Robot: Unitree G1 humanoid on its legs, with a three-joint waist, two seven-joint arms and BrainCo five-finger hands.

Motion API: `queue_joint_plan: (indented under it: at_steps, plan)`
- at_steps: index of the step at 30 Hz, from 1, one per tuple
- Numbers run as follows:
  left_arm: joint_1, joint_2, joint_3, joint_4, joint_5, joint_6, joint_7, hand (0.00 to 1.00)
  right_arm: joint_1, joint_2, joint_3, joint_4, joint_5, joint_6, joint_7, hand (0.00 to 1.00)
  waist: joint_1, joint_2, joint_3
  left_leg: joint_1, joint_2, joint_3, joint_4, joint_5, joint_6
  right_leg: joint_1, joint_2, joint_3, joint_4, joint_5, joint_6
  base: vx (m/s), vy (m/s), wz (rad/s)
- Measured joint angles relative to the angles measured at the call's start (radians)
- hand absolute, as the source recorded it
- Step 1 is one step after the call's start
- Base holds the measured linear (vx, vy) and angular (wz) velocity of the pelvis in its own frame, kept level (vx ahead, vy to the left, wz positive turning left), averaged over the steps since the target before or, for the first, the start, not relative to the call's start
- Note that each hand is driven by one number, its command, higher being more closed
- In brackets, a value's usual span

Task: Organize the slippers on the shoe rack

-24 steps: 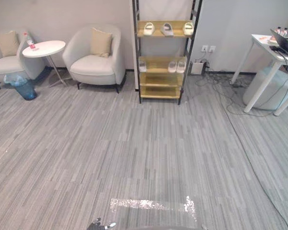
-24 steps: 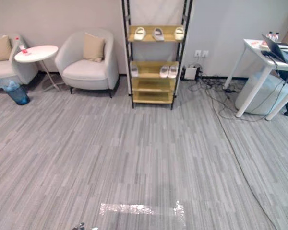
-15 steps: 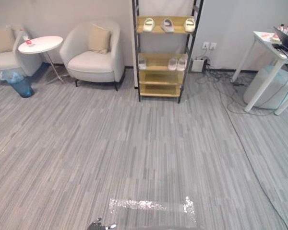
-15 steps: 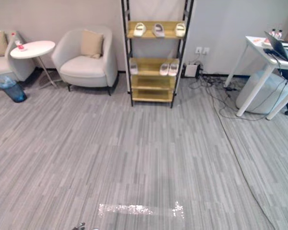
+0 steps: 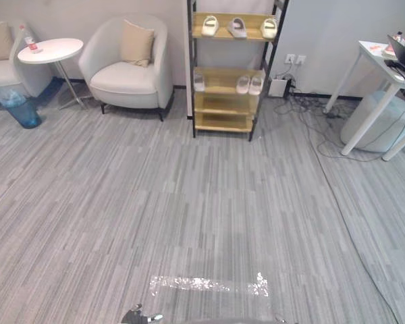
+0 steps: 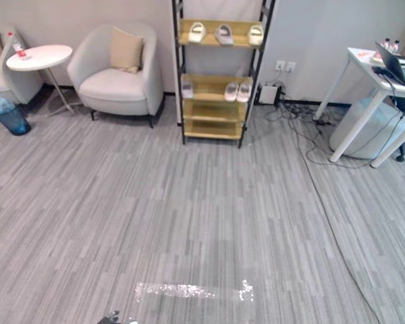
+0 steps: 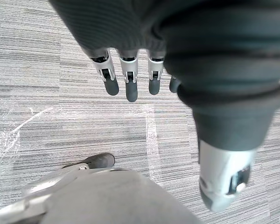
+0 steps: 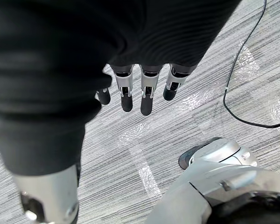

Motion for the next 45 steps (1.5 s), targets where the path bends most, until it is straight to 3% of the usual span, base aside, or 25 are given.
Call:
queue_joint_plan:
  at_steps: [4, 6, 8, 10, 11, 12, 15, 18, 20, 21, 23, 25, 27, 28, 32, 34, 35, 36, 37, 38, 40, 41, 42, 44, 45]
  plan:
    - [-0.009, -0.001, 0.008, -0.002, -0.001, 0.000, 0.000, 0.00, -0.001, 0.001, -0.004, -0.002, 0.015, 0.000, 0.001, 0.00, -0.001, 0.004, 0.014, -0.005, 0.001, 0.014, 0.010, -0.014, -0.019, -0.028, 0.000, 0.007, 0.053, -0.027, -0.002, 0.00, -0.008, -0.06]
    - [-0.013, -0.003, 0.046, -0.007, -0.001, 0.001, 0.001, 0.00, 0.000, 0.010, -0.004, -0.010, 0.051, -0.001, 0.001, 0.00, 0.000, -0.011, 0.028, -0.043, 0.003, 0.032, 0.104, -0.067, -0.038, -0.054, -0.003, 0.022, 0.129, -0.067, -0.005, 0.00, -0.033, -0.24]
    - [-0.002, -0.014, 0.101, -0.039, -0.002, 0.004, 0.002, 0.00, 0.003, 0.022, 0.000, -0.019, 0.064, -0.008, 0.000, 0.00, 0.006, -0.012, 0.042, -0.104, 0.019, 0.064, 0.277, -0.137, -0.066, -0.075, -0.003, 0.034, 0.183, -0.106, -0.019, 0.00, -0.058, -0.21]
    - [-0.003, -0.018, 0.141, -0.077, -0.003, 0.005, 0.002, 0.00, 0.007, 0.030, 0.005, -0.027, 0.087, -0.009, -0.002, 0.00, 0.005, -0.024, 0.057, -0.218, 0.042, 0.101, 0.531, -0.154, -0.072, -0.080, -0.011, 0.041, 0.217, -0.137, -0.040, -0.01, -0.086, -0.06]
    - [-0.002, -0.035, 0.171, -0.103, -0.006, 0.005, 0.003, 0.00, 0.017, 0.022, 0.029, -0.059, 0.091, -0.011, -0.003, 0.00, 0.013, -0.014, 0.072, -0.324, 0.094, 0.130, 0.758, -0.175, -0.032, -0.073, -0.010, 0.038, 0.247, -0.162, -0.048, 0.05, -0.045, -0.07]
    - [0.003, -0.036, 0.171, -0.106, -0.022, 0.005, 0.006, 0.00, 0.017, 0.019, 0.036, -0.060, 0.095, -0.011, -0.007, 0.00, 0.012, -0.010, 0.073, -0.340, 0.114, 0.141, 0.798, -0.188, -0.023, -0.062, -0.015, 0.040, 0.256, -0.176, -0.047, 0.11, 0.010, -0.07]
    - [0.007, -0.044, 0.171, -0.119, -0.050, 0.002, 0.020, 0.00, 0.014, 0.011, 0.044, -0.084, 0.099, -0.008, -0.014, 0.00, 0.014, 0.000, 0.072, -0.380, 0.152, 0.184, 0.715, -0.201, -0.031, -0.033, -0.040, 0.070, 0.264, -0.218, -0.033, 0.19, 0.083, -0.04]
    - [0.007, -0.050, 0.171, -0.121, -0.066, 0.001, 0.031, 0.00, -0.006, 0.008, 0.060, -0.125, 0.095, -0.009, -0.020, 0.00, 0.020, 0.006, 0.070, -0.417, 0.130, 0.182, 0.521, -0.161, -0.048, -0.038, -0.075, 0.110, 0.261, -0.255, -0.002, 0.31, 0.237, -0.34]
    - [0.014, -0.055, 0.171, -0.119, -0.071, 0.001, 0.041, 0.00, -0.011, -0.002, 0.077, -0.127, 0.087, -0.010, -0.021, 0.00, 0.028, 0.011, 0.056, -0.417, 0.107, 0.171, 0.460, -0.083, -0.022, -0.034, -0.098, 0.150, 0.263, -0.297, 0.027, 0.44, 0.365, -0.62]
    - [0.030, -0.044, 0.172, -0.118, -0.070, 0.002, 0.042, 0.00, -0.011, 0.005, 0.081, -0.129, 0.083, -0.008, -0.020, 0.00, 0.037, 0.000, 0.015, -0.416, 0.088, 0.211, 0.468, -0.132, -0.020, -0.033, -0.128, 0.174, 0.275, -0.305, 0.041, 0.50, 0.333, -0.70]
    - [0.030, -0.041, 0.191, -0.119, -0.068, 0.002, 0.045, 0.00, 0.002, 0.017, 0.078, -0.135, 0.080, -0.008, -0.018, 0.00, 0.038, -0.032, -0.009, -0.376, 0.040, 0.247, 0.464, -0.174, 0.009, -0.075, -0.168, 0.197, 0.398, -0.284, 0.083, 0.51, 0.309, -0.43]
    - [0.011, -0.030, 0.185, -0.116, -0.060, 0.006, 0.046, 0.00, 0.001, 0.032, 0.063, -0.142, 0.079, -0.009, -0.018, 0.00, 0.026, -0.050, -0.004, -0.257, -0.009, 0.255, 0.403, -0.197, 0.035, -0.188, -0.190, 0.194, 0.758, -0.219, 0.168, 0.52, 0.290, 0.04]
    - [-0.005, -0.032, 0.162, -0.112, -0.060, 0.007, 0.047, 0.00, 0.003, 0.031, 0.056, -0.172, 0.078, -0.009, -0.018, 0.00, 0.016, -0.036, 0.004, -0.176, -0.011, 0.235, 0.361, -0.198, 0.036, -0.252, -0.190, 0.125, 0.901, -0.218, 0.150, 0.43, 0.188, 0.07]
    - [-0.021, -0.037, 0.144, -0.112, -0.061, 0.007, 0.046, 0.00, -0.005, 0.031, 0.052, -0.191, 0.078, -0.014, -0.018, 0.00, 0.016, -0.014, 0.015, -0.105, -0.004, 0.233, 0.309, -0.197, 0.035, -0.308, -0.193, 0.062, 0.925, -0.225, 0.127, 0.39, 0.138, -0.02]
    - [-0.081, -0.089, 0.118, -0.111, -0.082, 0.003, 0.045, 0.00, -0.041, 0.034, 0.052, -0.194, 0.076, -0.020, -0.017, 0.00, 0.007, -0.007, 0.022, 0.011, 0.025, 0.236, 0.221, -0.216, -0.013, -0.439, -0.171, -0.079, 0.725, -0.226, 0.089, 0.39, 0.025, 0.00]
    - [-0.094, -0.115, 0.105, -0.107, -0.083, 0.000, 0.045, 0.00, -0.066, 0.035, 0.052, -0.169, 0.076, -0.024, -0.018, 0.00, 0.004, -0.007, 0.023, 0.038, 0.044, 0.234, 0.205, -0.230, -0.039, -0.487, -0.112, -0.098, 0.510, -0.135, 0.050, 0.41, -0.096, 0.00]
    - [-0.099, -0.123, 0.084, -0.104, -0.083, 0.000, 0.044, 0.00, -0.070, 0.036, 0.052, -0.156, 0.075, -0.024, -0.018, 0.00, 0.002, -0.017, 0.025, 0.055, 0.040, 0.223, 0.205, -0.240, -0.055, -0.485, -0.083, -0.087, 0.378, -0.001, 0.019, 0.45, -0.136, 0.14]
    - [-0.105, -0.148, 0.083, -0.083, -0.082, 0.001, 0.042, 0.00, -0.078, 0.026, 0.040, -0.132, 0.077, -0.024, -0.016, 0.00, -0.006, -0.003, 0.023, 0.069, 0.052, 0.192, 0.207, -0.249, -0.070, -0.472, -0.068, -0.087, 0.382, 0.054, -0.016, 0.65, -0.202, 0.04]
    - [-0.116, -0.173, 0.093, -0.070, -0.082, 0.000, 0.038, 0.00, -0.090, 0.002, 0.036, -0.125, 0.064, -0.023, -0.019, 0.00, -0.001, 0.028, 0.031, 0.071, 0.078, 0.169, 0.239, -0.220, -0.106, -0.453, -0.060, -0.097, 0.390, 0.017, -0.034, 0.47, -0.144, 0.02]
    - [-0.117, -0.178, 0.098, -0.071, -0.082, 0.000, 0.038, 0.00, -0.091, 0.003, 0.036, -0.124, 0.056, -0.022, -0.019, 0.00, 0.000, 0.032, 0.033, 0.069, 0.078, 0.163, 0.256, -0.209, -0.112, -0.450, -0.061, -0.097, 0.398, 0.008, -0.035, 0.54, -0.198, -0.05]
    - [-0.118, -0.202, 0.139, -0.077, -0.083, 0.000, 0.039, 0.00, -0.088, -0.007, 0.039, -0.129, 0.041, -0.022, -0.020, 0.00, -0.013, 0.048, 0.049, 0.013, 0.090, 0.144, 0.468, -0.158, -0.112, -0.381, -0.070, -0.107, 0.397, -0.038, -0.045, 0.37, -0.162, 0.17]
    - [-0.118, -0.207, 0.157, -0.097, -0.083, -0.001, 0.039, 0.00, -0.083, -0.008, 0.050, -0.130, 0.041, -0.022, -0.021, 0.00, -0.012, 0.041, 0.058, -0.068, 0.113, 0.131, 0.682, -0.082, -0.106, -0.324, -0.076, -0.108, 0.382, -0.063, -0.046, 0.27, -0.122, 0.11]
    - [-0.115, -0.210, 0.170, -0.123, -0.096, -0.004, 0.039, 0.00, -0.079, -0.011, 0.080, -0.134, 0.042, -0.022, -0.022, 0.00, 0.003, 0.034, 0.063, -0.169, 0.161, 0.125, 0.926, -0.058, -0.081, -0.262, -0.076, -0.104, 0.367, -0.095, -0.063, 0.39, -0.162, -0.03]
    - [-0.114, -0.209, 0.169, -0.147, -0.105, -0.004, 0.038, 0.00, -0.080, -0.007, 0.114, -0.138, 0.043, -0.023, -0.023, 0.00, 0.010, 0.030, 0.064, -0.262, 0.208, 0.142, 1.065, -0.081, -0.056, -0.204, -0.077, -0.101, 0.366, -0.135, -0.072, 0.25, -0.091, -0.14]
    - [-0.112, -0.209, 0.165, -0.162, -0.111, -0.005, 0.038, 0.00, -0.081, -0.002, 0.135, -0.146, 0.043, -0.022, -0.022, 0.00, 0.015, 0.027, 0.065, -0.327, 0.222, 0.164, 1.053, -0.102, -0.052, -0.166, -0.079, -0.090, 0.359, -0.172, -0.078, 0.27, -0.054, -0.18]
